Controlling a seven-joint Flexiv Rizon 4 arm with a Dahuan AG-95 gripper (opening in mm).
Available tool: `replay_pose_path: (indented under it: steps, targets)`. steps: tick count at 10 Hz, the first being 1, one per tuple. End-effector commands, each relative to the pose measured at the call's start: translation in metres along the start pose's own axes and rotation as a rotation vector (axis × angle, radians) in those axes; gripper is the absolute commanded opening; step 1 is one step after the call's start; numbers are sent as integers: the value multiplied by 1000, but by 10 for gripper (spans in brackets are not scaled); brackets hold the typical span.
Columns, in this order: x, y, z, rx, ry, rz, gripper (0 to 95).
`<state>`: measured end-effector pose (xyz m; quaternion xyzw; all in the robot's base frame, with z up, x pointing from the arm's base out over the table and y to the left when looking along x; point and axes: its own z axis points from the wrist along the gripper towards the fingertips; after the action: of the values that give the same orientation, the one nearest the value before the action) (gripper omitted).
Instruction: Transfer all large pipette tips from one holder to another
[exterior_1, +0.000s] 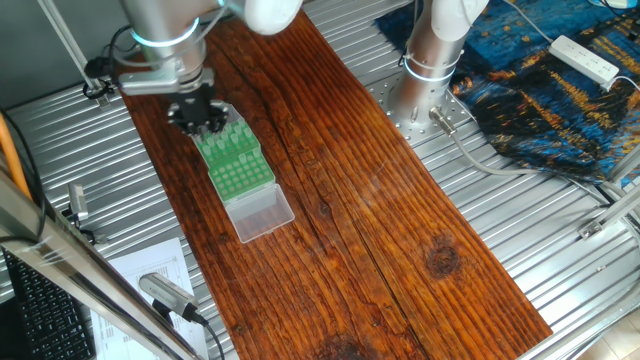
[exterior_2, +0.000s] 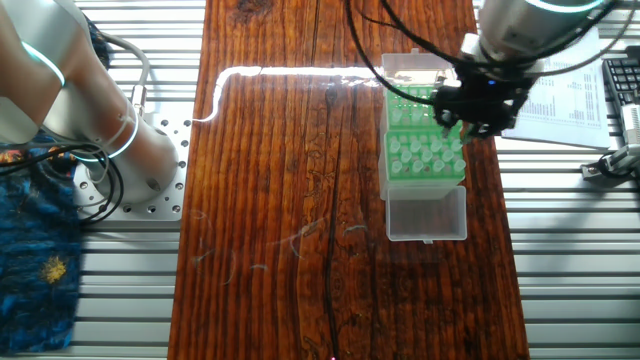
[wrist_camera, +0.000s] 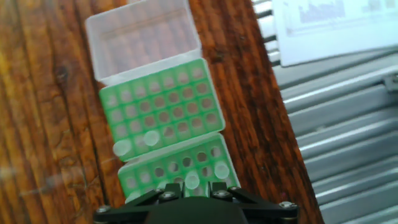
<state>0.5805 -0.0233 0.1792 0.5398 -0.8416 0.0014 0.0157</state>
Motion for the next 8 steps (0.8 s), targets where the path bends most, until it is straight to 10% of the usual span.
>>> replay_pose_path:
  steps: [1,8]
  targets:
    - [-6,-9,6,1,-4,51,190]
    - [-6,-8,8,-30,-28,112,190]
